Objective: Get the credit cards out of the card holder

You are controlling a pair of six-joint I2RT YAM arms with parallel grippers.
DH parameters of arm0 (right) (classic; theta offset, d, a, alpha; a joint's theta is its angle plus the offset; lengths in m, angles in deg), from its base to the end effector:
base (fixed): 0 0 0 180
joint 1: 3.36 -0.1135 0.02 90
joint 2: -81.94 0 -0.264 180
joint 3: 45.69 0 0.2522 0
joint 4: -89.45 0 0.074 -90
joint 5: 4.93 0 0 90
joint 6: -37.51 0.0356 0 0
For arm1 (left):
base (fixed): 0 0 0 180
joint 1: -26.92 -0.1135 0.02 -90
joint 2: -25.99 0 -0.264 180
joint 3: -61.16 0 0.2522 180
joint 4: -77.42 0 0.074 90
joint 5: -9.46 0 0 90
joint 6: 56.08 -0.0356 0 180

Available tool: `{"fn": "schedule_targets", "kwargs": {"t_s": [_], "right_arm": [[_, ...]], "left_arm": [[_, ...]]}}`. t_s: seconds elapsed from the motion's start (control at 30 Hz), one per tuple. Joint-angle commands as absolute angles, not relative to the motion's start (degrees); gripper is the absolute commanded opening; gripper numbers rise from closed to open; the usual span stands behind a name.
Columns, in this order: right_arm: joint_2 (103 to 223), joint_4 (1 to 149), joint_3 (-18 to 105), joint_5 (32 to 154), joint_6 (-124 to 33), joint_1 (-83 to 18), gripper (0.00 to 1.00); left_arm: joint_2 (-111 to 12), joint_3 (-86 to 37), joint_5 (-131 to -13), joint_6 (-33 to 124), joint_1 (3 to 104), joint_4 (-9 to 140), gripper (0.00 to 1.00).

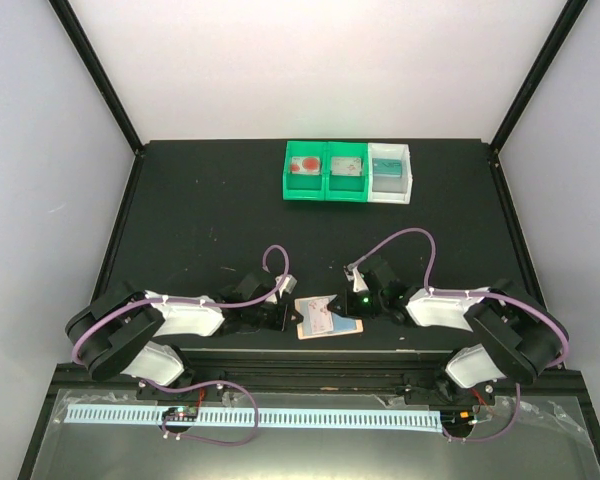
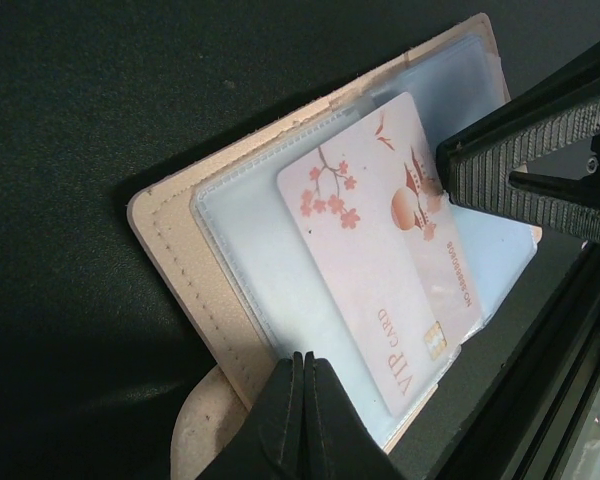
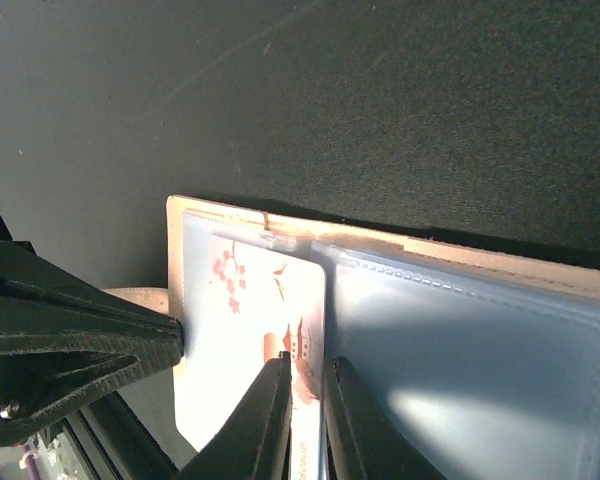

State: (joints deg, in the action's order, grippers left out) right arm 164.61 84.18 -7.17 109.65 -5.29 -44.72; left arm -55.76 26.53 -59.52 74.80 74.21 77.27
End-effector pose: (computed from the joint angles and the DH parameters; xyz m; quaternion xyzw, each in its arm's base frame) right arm 0.1677 0.1674 0.1189 -0.0270 0.9190 0.3795 0.1032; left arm 0.1442 -0.1751 0.1112 0.1175 0.9105 -0.3712 0.1391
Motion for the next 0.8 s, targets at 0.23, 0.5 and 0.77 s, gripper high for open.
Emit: {"fn": "schedule_targets", "kwargs": {"t_s": [0.23,0.5,0.77], "right_arm": [[167.9,88.5,-8.4,111.7,-5.8,-44.5,0.15],[168.7,89.5,-8.3,112.1,-6.4,-44.5,0.06],[162.4,84.7,-8.3,107.8,-7.1,-44.5,0.01]], "left_arm": [[-57.9,26.8,-60.8,74.1,74.7,74.5,0.02],[-56.9,26.7,-60.8,74.2,74.7,74.0,0.02],[-56.3,26.8,-60.9,74.7,74.7,73.8,0.02]]}}
